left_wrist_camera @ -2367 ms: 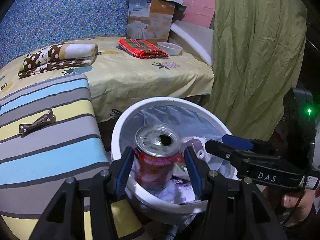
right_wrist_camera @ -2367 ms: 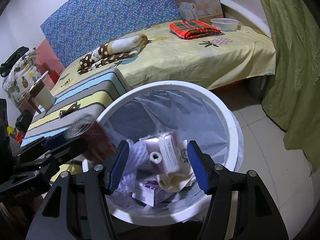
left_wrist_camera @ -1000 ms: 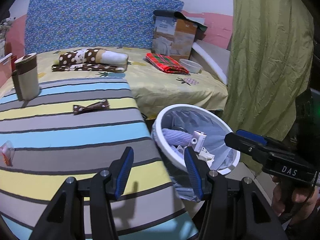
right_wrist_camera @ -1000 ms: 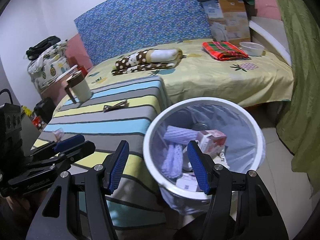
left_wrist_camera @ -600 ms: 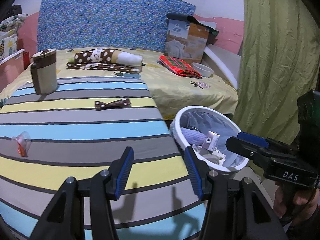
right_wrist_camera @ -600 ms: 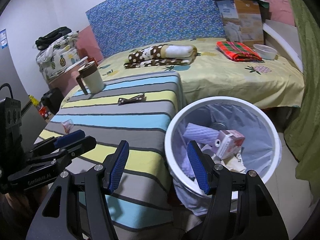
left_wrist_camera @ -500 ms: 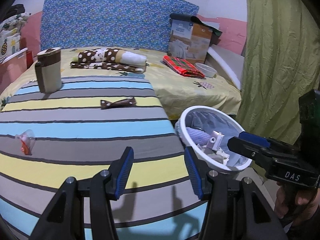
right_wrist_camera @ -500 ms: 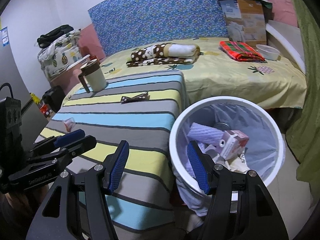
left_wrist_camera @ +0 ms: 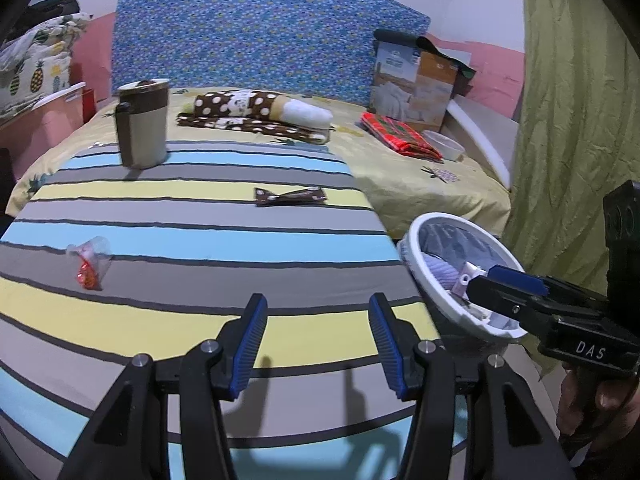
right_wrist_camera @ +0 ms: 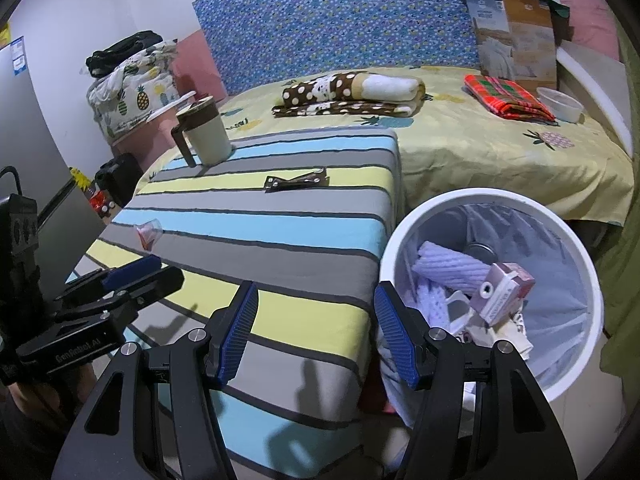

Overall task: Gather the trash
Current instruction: 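Move both grippers back over the bed toward the cup and wrapper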

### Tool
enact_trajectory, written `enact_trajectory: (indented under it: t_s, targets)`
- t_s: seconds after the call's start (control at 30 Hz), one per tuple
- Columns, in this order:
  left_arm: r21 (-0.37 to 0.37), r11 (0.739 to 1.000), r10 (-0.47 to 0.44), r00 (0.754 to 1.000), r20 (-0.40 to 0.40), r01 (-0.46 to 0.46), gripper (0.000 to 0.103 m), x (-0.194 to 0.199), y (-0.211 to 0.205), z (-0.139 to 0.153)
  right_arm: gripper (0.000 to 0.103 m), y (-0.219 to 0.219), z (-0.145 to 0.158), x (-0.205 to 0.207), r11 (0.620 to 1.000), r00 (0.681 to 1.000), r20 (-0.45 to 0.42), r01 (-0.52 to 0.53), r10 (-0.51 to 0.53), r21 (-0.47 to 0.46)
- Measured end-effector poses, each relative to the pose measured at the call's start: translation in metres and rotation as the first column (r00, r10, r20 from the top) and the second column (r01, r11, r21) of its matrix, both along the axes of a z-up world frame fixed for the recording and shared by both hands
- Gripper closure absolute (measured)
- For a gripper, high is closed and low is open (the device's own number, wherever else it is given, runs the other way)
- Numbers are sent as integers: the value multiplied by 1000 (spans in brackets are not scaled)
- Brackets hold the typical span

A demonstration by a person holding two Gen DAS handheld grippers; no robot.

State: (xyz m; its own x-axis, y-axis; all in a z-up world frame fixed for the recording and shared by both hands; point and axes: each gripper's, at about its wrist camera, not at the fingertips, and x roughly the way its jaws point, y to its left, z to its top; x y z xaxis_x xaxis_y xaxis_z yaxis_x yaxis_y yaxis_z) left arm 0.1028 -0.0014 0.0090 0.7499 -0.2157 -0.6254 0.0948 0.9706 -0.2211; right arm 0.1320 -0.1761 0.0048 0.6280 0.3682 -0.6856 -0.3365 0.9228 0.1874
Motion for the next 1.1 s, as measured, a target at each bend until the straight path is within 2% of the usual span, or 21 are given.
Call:
enact_trajectory:
  t_s: [0.4,0.6,0.8,0.97,1.1]
  targets:
    - [35,987,155,988,-11,-154,48,-4,58,-8,41,19,-2,16,998,998,-11,-61,61,-5]
    - [63,966,253,967,0,-253,48,-2,94,-8,41,29,-4,29,995,995,-19,-99,99,-3]
    - [86,939,334,943,5,-333,43,8,129,-13,40,36,-7,46,993,993,-31,-116,116,-11]
    - [98,928,364,931,-22,-361,42,22,152,-25,39,40,-8,64,993,992,-38,-117,116,-19]
    - [90,932,358,932,-56,-352,42,35,159,-36,39,43,-11,82,993,992,-51,-116,115,-24]
